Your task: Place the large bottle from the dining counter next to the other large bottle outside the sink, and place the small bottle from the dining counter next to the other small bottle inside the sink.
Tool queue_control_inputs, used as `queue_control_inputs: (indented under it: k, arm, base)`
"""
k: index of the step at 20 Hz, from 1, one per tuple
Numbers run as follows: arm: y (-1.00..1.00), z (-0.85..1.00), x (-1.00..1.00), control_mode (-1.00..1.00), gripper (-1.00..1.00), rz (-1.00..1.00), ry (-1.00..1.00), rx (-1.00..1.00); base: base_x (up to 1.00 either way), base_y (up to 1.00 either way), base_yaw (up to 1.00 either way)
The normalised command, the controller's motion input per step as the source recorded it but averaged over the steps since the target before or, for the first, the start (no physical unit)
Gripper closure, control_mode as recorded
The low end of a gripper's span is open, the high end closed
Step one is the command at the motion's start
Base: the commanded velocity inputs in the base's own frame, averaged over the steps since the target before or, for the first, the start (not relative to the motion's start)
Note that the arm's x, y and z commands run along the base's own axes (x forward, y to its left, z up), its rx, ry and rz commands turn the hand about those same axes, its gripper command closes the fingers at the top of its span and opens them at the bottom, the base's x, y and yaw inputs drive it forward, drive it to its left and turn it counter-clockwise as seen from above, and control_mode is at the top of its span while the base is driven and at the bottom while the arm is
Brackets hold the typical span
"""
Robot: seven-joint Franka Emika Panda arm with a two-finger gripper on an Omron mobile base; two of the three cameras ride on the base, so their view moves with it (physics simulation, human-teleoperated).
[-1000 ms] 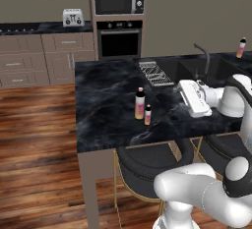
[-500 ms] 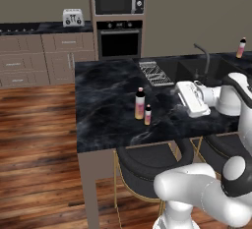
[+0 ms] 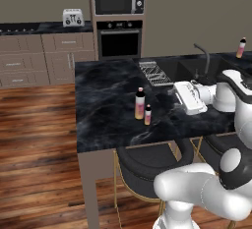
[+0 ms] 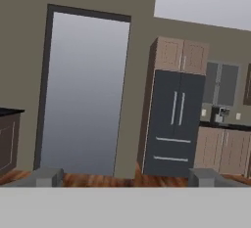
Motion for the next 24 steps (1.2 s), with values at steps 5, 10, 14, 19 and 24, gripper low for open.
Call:
queue_control_inputs:
  k: [5, 10, 14, 19, 24]
  arm:
    - [0.0, -0.15, 0.2, -1.0, -1.0, 0.0, 0.0, -0.03]
    - [0.0, -0.16, 0.19, -1.0, -1.0, 0.0, 0.0, -0.02]
    - [0.0, -0.14, 0.18, -1.0, -1.0, 0.0, 0.0, 0.0]
    - [0.0, -0.06, 0.19, -1.0, -1.0, 0.0, 0.0, 0.0]
    - [0.0, 0.03, 0.06, -1.0, -1.0, 0.0, 0.03, 0.02]
  base:
    - [0.0, 0.0, 0.0]
    - [0.0, 0.0, 0.0]
    - [0.0, 0.0, 0.0]
    - [0.0, 0.0, 0.0]
    - [0.0, 0.0, 0.0]
